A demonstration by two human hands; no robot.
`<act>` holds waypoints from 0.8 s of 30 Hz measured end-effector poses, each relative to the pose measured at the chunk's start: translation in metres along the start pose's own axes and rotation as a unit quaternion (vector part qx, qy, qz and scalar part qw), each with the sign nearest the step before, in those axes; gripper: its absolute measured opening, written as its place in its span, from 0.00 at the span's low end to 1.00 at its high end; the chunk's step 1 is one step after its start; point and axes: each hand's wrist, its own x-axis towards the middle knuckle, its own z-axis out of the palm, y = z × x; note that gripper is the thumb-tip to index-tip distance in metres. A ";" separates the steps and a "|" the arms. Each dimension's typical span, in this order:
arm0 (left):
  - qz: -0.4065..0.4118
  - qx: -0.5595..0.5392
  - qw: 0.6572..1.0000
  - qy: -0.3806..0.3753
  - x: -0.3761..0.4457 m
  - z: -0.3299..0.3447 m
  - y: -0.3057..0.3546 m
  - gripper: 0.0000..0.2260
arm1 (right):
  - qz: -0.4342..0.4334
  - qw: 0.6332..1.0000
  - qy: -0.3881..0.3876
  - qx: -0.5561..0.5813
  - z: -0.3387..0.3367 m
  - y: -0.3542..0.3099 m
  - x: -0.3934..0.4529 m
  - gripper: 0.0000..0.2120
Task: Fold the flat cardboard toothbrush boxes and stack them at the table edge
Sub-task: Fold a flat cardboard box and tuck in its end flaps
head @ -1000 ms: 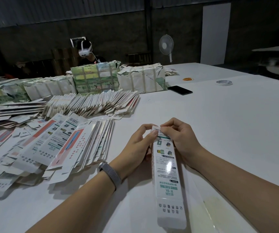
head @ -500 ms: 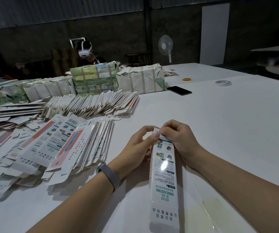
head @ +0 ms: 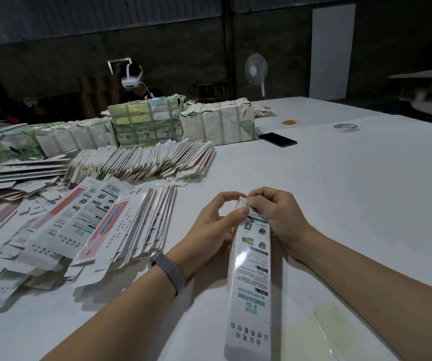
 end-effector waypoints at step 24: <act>-0.005 0.027 1.000 -0.012 0.002 -0.004 -0.006 0.14 | -0.003 1.000 0.018 -0.024 0.000 -0.003 0.000 0.18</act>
